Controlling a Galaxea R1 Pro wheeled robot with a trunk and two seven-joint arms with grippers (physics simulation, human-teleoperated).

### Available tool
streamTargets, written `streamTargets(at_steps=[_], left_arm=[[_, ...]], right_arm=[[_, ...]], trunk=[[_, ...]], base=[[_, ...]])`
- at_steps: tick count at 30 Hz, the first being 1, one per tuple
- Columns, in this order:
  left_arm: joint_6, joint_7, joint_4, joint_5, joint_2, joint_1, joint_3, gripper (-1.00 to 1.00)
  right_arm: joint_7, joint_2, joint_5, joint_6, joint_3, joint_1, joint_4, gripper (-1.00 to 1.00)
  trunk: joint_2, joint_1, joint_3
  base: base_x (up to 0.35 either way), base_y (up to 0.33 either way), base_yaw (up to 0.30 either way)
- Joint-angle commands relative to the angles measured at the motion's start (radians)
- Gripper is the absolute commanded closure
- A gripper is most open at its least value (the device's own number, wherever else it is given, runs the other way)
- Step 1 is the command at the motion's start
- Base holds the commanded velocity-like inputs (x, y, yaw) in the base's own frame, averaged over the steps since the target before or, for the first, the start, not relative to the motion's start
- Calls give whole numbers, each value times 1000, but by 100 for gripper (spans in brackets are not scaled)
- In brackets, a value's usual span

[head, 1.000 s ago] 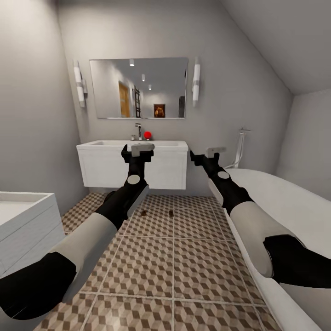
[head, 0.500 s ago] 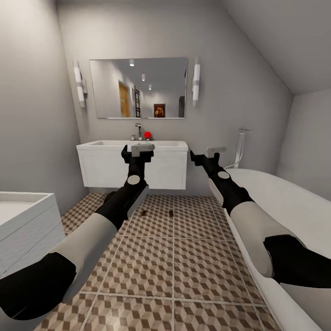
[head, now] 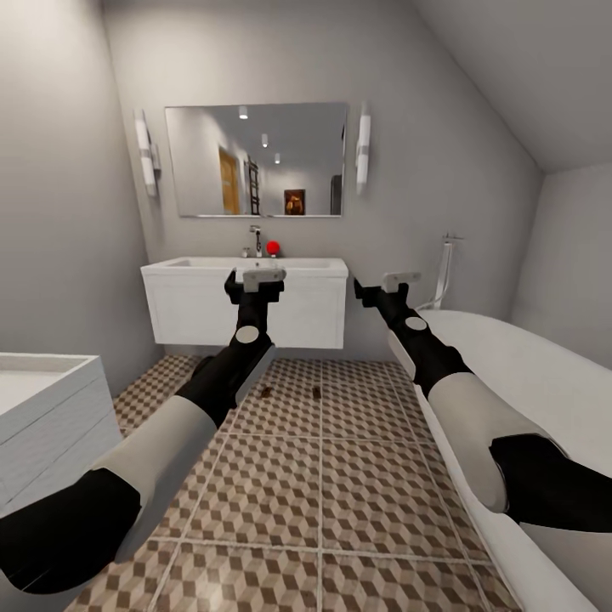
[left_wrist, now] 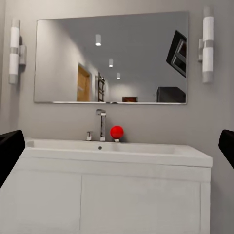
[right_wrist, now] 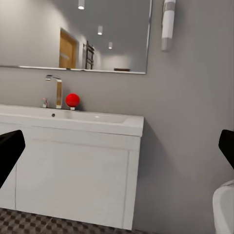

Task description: Take the four mousetraps from the cabinet in the bathroom and place them on the bathroom floor. Make sure all four end up on the same floor surface, and ensure that at least two of them are either under or directly next to the same bathroom sink.

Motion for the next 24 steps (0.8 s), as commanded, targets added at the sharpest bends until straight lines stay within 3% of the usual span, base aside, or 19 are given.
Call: streamTargets(at_steps=[1, 24], left_arm=[[-7, 6, 1, 10, 1, 1, -5, -100], [-7, 6, 1, 10, 1, 7, -5, -100]], right_arm=[[2, -1, -2, 3, 1, -1, 1, -100], [2, -3, -2, 24, 1, -1, 1, -100]], trunk=[[-1, 0, -2], [-1, 0, -23]], base=[[0, 0, 0], [0, 0, 73]])
